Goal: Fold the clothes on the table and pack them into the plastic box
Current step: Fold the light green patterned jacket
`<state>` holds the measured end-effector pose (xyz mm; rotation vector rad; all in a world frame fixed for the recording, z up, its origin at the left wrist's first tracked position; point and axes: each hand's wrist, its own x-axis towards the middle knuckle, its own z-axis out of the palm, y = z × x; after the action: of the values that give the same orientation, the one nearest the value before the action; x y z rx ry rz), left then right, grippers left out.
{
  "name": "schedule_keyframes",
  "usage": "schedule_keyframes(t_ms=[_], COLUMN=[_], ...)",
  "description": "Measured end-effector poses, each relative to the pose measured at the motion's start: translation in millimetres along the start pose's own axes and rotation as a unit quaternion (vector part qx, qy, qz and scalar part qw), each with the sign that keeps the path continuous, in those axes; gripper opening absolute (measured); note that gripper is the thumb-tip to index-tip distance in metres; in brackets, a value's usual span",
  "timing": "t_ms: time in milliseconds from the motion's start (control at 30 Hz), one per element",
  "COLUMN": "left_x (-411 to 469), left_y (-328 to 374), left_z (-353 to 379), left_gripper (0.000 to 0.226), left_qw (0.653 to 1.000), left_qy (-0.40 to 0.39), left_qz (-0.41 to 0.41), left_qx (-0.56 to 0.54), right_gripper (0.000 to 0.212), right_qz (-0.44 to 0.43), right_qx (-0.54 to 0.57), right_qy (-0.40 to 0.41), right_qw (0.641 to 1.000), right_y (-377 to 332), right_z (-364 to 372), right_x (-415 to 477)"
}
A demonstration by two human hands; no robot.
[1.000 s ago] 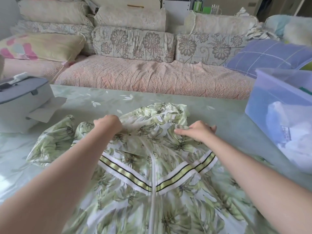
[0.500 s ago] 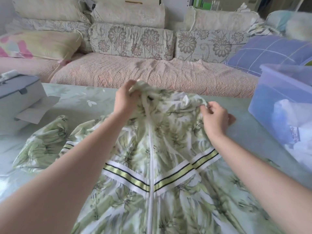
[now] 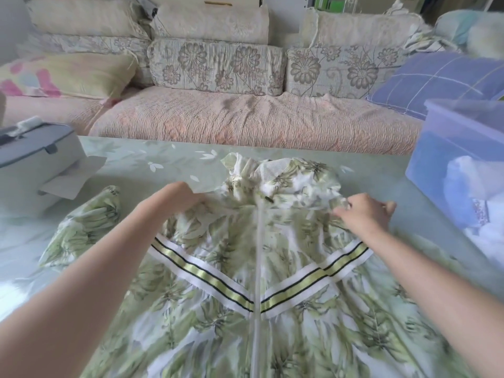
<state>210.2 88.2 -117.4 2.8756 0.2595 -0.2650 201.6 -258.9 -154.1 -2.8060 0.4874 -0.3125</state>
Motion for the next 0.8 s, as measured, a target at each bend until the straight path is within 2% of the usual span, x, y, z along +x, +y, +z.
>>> schedule_keyframes(t_ms=[67,100,200,300,367,400,433,500,567,633,667,733,800], left_x=[-3,-6,-10,-11,-11,-12,-12,-13,-13,-14,-13,-13,-12], left_y=[-6,-7,-4,3,5,5,5,6,5,8,10,15,13], left_z=[4,4,7,11,10,8,7,4,5,7,8,12,22], left_gripper=[0.043,0.038,0.032,0.034,0.04,0.044,0.046,0.042,0.032,0.025,0.024,0.035,0.054], left_qw=[1.0,1.0,0.995,0.991,0.991,0.992,0.992,0.991,0.976,0.943,0.93,0.935,0.96], left_qy=[0.003,0.006,0.048,0.071,0.064,0.057,0.051,0.076,0.184,0.304,0.338,0.33,0.278], left_qz=[0.014,0.016,0.026,0.044,0.032,0.025,0.02,0.012,-0.014,-0.036,-0.034,-0.017,0.004], left_qx=[-0.007,-0.025,-0.081,-0.106,-0.113,-0.113,-0.114,-0.111,-0.117,-0.127,-0.138,-0.126,-0.03], right_gripper=[0.02,0.018,0.041,0.027,0.059,0.069,0.07,0.056,0.045,0.031,0.022,0.018,0.029], right_qz=[0.017,0.028,0.056,0.023,0.02,0.02,0.019,0.036,0.033,0.027,0.037,0.041,0.01], right_qx=[-0.043,-0.058,-0.047,0.005,0.001,-0.017,-0.023,-0.007,0.04,0.083,0.099,0.066,0.001], right_qy=[0.025,0.018,-0.015,-0.01,-0.056,-0.074,-0.079,-0.06,-0.007,0.046,0.055,0.037,0.024], right_qw=[0.999,0.998,0.997,1.0,0.998,0.997,0.996,0.998,0.999,0.995,0.993,0.996,1.0], right_y=[14,19,25,13,8,8,9,16,20,17,14,10,10], right_z=[-5,-8,-11,-17,-20,-18,-16,-5,2,2,0,-1,1], right_x=[4,4,1,-3,-2,0,2,6,4,1,-2,-6,-11])
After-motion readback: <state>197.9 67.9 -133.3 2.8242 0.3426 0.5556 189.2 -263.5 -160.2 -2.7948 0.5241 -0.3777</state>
